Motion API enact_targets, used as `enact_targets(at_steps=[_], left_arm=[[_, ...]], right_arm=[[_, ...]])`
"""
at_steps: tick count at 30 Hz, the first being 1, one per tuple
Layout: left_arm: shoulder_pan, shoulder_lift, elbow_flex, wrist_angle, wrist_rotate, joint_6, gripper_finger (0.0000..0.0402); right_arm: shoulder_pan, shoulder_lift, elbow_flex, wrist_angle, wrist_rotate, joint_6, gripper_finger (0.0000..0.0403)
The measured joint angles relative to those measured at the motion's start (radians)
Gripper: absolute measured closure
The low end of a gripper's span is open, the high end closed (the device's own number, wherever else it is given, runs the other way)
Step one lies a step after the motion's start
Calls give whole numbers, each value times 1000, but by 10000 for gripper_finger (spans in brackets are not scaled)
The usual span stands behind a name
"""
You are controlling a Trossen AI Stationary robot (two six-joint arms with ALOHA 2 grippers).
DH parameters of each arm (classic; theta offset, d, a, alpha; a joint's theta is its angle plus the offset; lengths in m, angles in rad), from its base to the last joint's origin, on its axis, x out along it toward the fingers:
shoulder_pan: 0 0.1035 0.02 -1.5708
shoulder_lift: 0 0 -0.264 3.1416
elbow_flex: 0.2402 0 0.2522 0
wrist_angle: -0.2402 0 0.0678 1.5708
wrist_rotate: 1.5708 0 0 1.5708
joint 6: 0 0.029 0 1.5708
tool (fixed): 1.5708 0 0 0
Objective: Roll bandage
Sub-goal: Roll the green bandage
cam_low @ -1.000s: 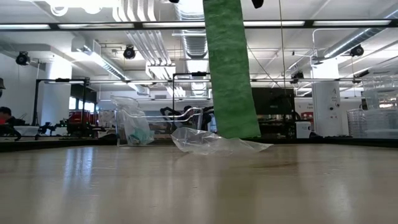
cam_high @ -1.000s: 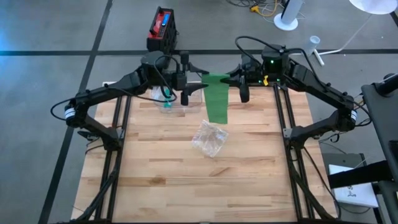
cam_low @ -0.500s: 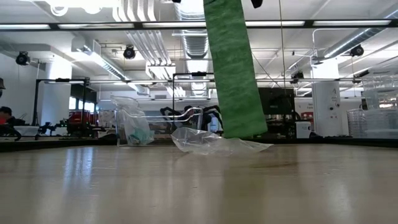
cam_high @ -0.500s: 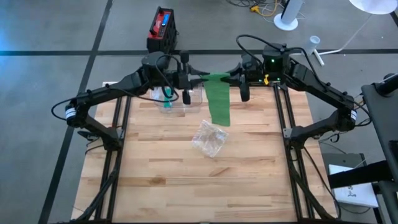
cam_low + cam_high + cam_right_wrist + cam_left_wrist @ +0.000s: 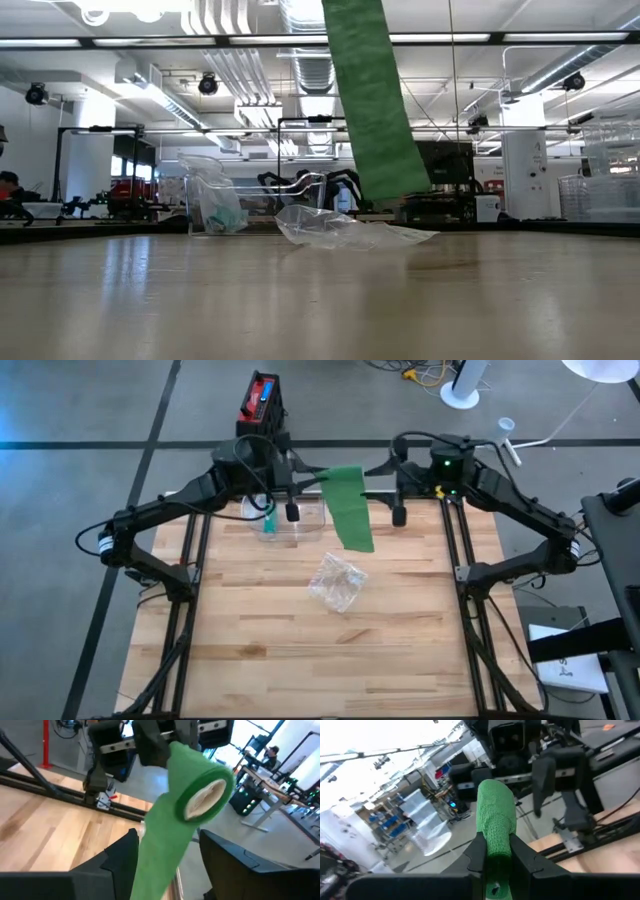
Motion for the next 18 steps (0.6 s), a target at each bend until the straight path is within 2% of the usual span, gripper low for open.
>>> enact_targets(at_steps=[4,8,11,15,18], left_arm=[[-1,0,0,1,6,-35,368],[-1,1,0,10,6,-71,368],[-2,1,0,23,7,-114,368],[-2,-1,0,21,7,-136,368],[-2,-11,0,16,7,-148,368]], right_arm=[[-2,28,-25,107,5,57,204],[-1,66,-35,140,-2,102,229],[-1,88,-34,177,-7,126,276],[-3,112,-35,172,2,135,375],[-2,108,-35,160,61,110,392]])
